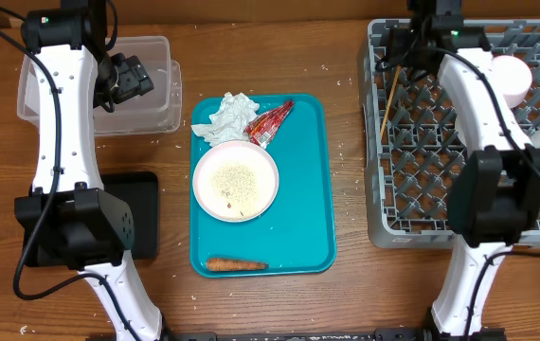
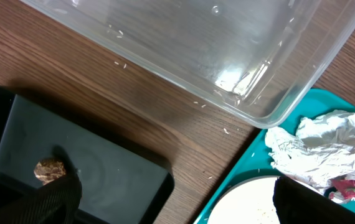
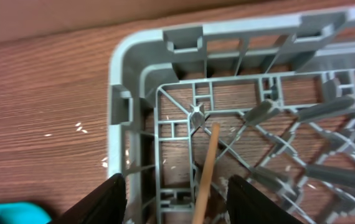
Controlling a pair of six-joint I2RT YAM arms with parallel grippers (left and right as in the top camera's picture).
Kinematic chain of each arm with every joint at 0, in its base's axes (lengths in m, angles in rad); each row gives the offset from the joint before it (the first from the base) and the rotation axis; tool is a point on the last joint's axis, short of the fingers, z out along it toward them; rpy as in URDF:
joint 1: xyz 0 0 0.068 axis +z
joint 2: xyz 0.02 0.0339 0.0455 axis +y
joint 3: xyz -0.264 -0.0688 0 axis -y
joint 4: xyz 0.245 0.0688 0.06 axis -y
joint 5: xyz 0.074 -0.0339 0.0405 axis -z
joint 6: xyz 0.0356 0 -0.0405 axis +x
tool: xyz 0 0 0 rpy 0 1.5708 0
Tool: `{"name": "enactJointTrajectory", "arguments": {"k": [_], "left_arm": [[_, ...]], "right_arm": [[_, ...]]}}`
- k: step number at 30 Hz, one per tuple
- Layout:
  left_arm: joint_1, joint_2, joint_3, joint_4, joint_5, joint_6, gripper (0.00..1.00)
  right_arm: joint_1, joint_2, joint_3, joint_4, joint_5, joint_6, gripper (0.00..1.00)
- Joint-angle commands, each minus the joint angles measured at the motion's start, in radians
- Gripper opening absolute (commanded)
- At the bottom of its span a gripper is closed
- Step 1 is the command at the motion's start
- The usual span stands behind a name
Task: Sort waste into correct bins and load items into the dishwasher
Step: 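Lower the chopstick into a rack slot and open the right gripper, then move the right gripper back over the teal tray toward the plate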
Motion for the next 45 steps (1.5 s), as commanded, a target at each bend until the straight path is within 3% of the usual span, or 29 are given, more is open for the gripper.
{"name": "enactJointTrajectory", "arguments": {"k": [1, 5, 9, 17, 31, 45], "left_arm": [[-0.006, 0.005, 0.01, 0.002, 0.001, -0.014, 1.0], [-0.006, 0.005, 0.01, 0.002, 0.001, -0.014, 1.0], [-0.006, 0.005, 0.01, 0.002, 0.001, -0.014, 1.0], [-0.006, 0.005, 0.01, 0.002, 0.001, -0.014, 1.0], [-0.006, 0.005, 0.01, 0.002, 0.001, -0.014, 1.0], [-0.006, 0.005, 0.01, 0.002, 0.001, -0.014, 1.0]], "right_arm": [[-0.007, 0.047, 0.017, 0.026, 0.031, 0.042, 0.54], [-0.01, 0.068, 0.017, 0.047, 0.032, 0.048, 0.53], [-0.01, 0.073, 0.017, 0.053, 0.032, 0.048, 0.42], [-0.008, 0.065, 0.018, 0.048, 0.009, 0.048, 0.33], [-0.008, -0.021, 0.018, 0.044, -0.138, 0.048, 0.31], [-0.007, -0.074, 0.018, -0.025, -0.149, 0.049, 0.32]]}}
